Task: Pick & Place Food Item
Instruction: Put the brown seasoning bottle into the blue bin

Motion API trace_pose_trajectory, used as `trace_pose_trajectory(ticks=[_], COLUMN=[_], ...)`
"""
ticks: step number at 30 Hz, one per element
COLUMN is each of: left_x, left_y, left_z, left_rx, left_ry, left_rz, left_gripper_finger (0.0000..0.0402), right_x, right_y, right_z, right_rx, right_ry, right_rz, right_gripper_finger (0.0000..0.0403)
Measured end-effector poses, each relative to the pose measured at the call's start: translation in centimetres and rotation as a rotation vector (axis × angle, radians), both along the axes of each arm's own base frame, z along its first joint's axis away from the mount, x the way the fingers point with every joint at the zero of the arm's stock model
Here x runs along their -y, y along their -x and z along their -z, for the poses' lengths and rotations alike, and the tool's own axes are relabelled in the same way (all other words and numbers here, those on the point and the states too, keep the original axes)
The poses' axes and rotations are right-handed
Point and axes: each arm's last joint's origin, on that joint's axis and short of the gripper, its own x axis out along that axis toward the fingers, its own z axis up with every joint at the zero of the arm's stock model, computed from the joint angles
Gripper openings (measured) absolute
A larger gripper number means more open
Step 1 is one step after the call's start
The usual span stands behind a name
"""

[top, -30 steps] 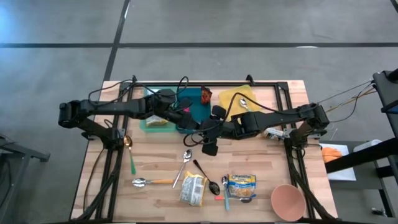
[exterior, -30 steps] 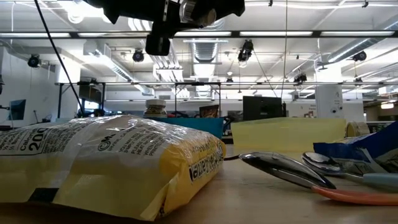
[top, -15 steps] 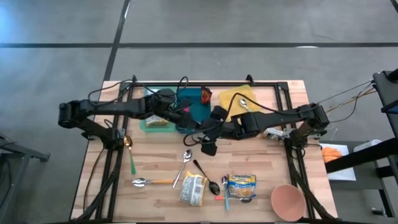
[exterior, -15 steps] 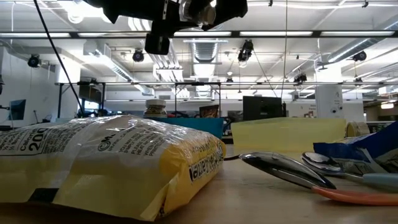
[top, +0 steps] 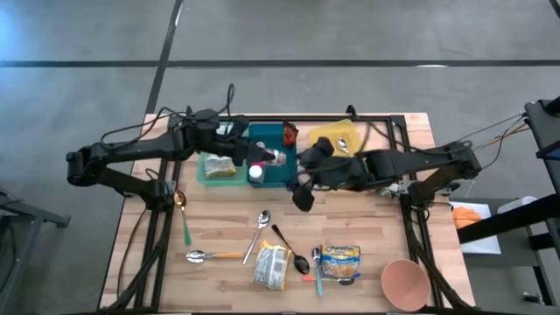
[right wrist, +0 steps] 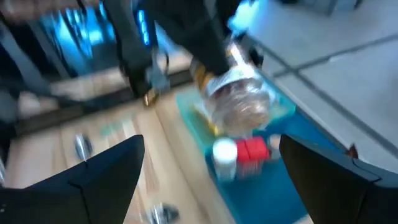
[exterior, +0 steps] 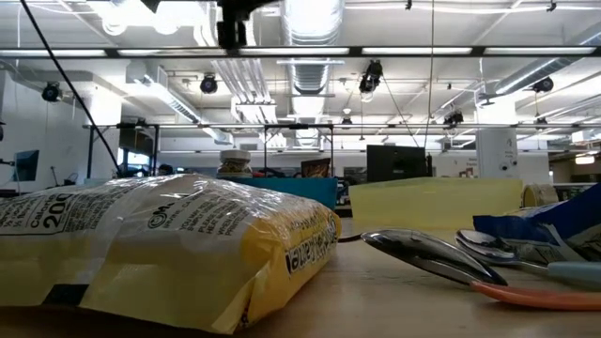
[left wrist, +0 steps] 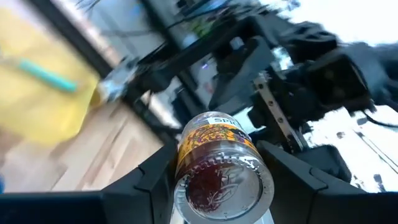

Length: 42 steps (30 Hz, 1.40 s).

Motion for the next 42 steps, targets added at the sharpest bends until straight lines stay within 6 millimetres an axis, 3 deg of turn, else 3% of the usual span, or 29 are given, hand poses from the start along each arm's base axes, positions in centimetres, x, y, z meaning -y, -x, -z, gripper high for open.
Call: trace_pose_trajectory(ticks=[6, 13, 35, 38, 42], left_x=[0.1, 0.0, 0.0, 0.0, 0.0], left_y=[0.1, 0.4, 0.4, 0.4, 0.4], left_z=[-2.1, -3.1, -3.4, -3.4, -3.4], left_rx=[0.190, 0.257, 0.289, 0.290, 0.290], left_ry=[0.024, 0.145, 0.148, 0.144, 0.141], left_rz=[0.061, 0.101, 0.106, 0.110, 0.114], left_gripper_finger=[0.0191, 0.0191, 0.0191, 0.0191, 0.0191], right_x=[-0.5, -1.6, -0.3, -0.2, 0.2], right_y=[0.5, 0.5, -1.5, -1.5, -1.5], right_z=[-2.2, -3.7, -3.3, -3.3, -3.3], right_rx=[0.149, 0.137, 0.142, 0.141, 0.138], right_ry=[0.171, 0.524, 0.592, 0.594, 0.598], right_rz=[-0.100, -0.144, -0.170, -0.172, -0.169], right_gripper_finger=[0.0373, 0.0373, 0.0372, 0.0354, 0.0299])
